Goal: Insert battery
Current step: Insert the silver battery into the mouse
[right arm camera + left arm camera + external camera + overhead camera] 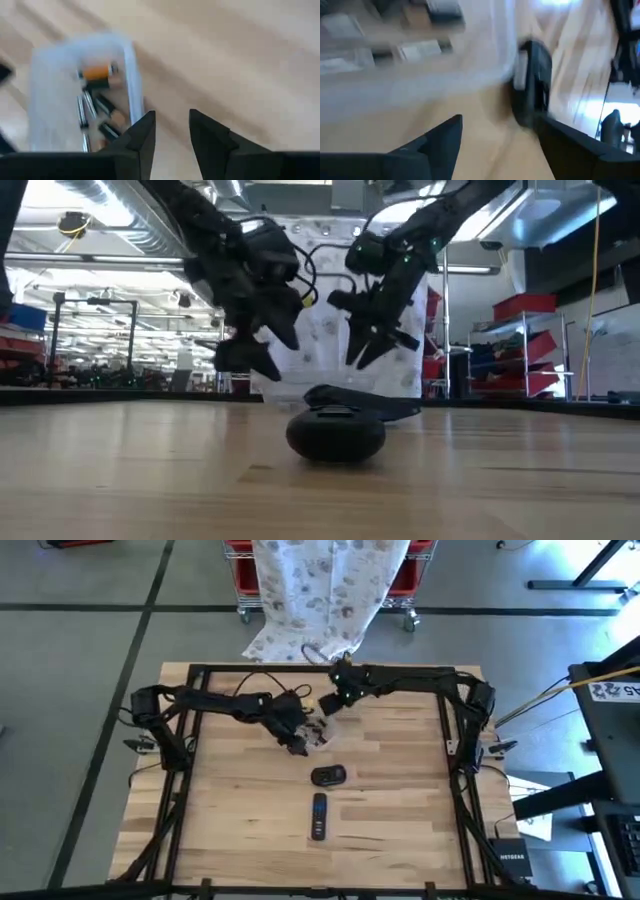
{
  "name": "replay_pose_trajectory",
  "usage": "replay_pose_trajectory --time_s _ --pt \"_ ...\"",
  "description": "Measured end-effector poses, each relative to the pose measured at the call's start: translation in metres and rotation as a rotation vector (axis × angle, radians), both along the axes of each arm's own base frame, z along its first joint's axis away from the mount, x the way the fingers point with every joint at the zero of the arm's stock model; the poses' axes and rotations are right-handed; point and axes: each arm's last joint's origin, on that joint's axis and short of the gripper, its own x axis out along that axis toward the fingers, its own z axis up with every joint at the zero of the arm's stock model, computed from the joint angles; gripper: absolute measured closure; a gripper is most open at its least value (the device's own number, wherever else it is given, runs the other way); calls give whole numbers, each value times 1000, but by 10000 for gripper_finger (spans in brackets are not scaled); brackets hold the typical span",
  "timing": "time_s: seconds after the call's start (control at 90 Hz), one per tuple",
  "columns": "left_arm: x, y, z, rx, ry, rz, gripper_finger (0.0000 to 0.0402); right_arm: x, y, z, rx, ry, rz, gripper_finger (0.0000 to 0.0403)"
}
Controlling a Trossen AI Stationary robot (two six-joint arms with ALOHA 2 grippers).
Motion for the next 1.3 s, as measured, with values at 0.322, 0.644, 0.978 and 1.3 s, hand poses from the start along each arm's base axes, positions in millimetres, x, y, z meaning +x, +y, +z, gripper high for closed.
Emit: replay_pose_trajectory --time_s 0.322,0.644,0.978,1.3 --pt "-52 21 66 294 42 188 165 18 72 13 12 15 208 300" --pt "-56 86 34 210 -38 196 165 23 132 10 44 76 215 300" --pt "-28 94 -2 346 -45 136 165 14 155 5 95 184 148 300" --pt "-18 89 -2 399 -34 229 165 0 126 -12 70 272 161 300"
